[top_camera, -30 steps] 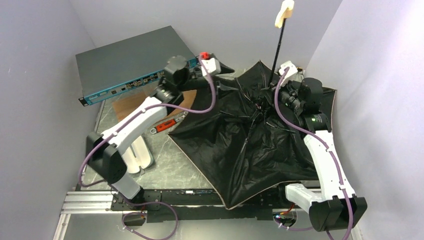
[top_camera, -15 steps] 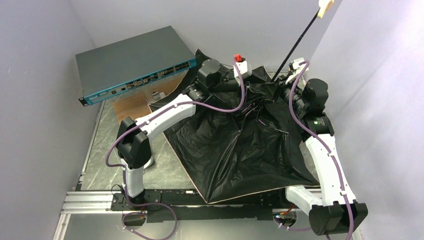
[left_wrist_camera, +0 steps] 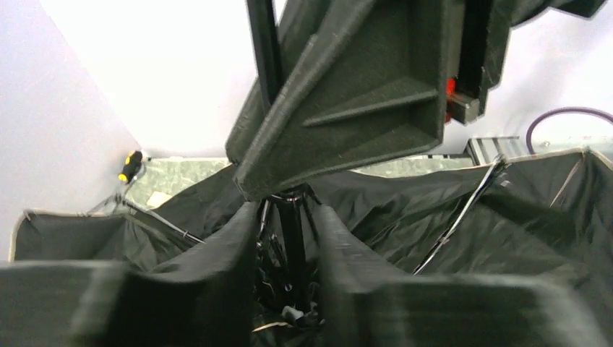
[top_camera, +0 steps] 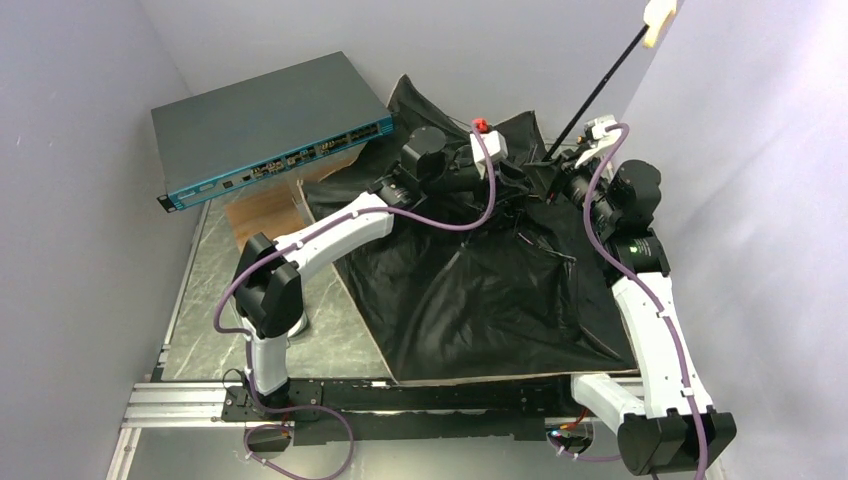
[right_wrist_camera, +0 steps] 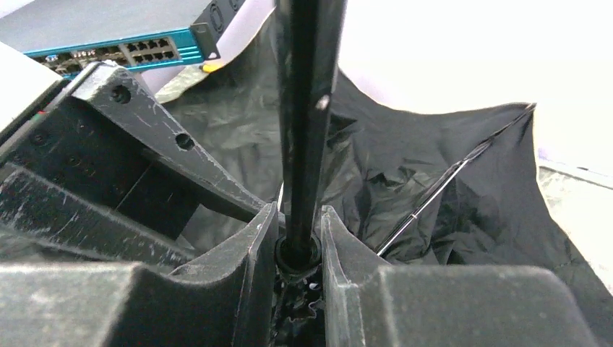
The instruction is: Open the umbrella
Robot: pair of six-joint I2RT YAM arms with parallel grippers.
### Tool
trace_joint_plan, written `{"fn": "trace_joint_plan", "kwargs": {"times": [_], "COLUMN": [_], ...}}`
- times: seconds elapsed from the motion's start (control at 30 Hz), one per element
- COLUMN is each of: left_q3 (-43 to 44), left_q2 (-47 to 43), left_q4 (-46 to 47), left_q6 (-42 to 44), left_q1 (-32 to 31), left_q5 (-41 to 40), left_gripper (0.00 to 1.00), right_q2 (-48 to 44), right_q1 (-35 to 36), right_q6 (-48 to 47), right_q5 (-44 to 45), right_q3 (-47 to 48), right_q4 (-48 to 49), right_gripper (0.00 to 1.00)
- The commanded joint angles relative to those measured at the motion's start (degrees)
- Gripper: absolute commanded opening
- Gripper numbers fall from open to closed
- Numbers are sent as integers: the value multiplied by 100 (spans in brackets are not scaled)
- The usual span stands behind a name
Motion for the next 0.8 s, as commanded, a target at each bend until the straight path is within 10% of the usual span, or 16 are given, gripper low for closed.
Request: {"fn": "trace_joint_plan", "kwargs": {"times": [0.0,0.1,0.3,0.57,0.77], "left_q3": [160,-66,-497,-625,-628], "left_q2": [60,16,-96,-220,-247], "left_q4": [-217,-227,-79,-5,79], "left_q6": [221,415,548,430,170], "left_q1": [12,41,68,63,70], "left_q5": [62,170,248,295,287], "left_gripper": [16,0,0,0,0], "right_q2": [-163,-111,44,62,83], "right_q1": [17,21,17,12,11], "right_q6": [210,69,-119,-26,-113], "right_q5": [-301,-55,246,482,415], "right_q3": [179,475,1040,1157,1162], "right_q4": [698,654,697,900,828], "right_gripper": [0,9,16,50,35]}}
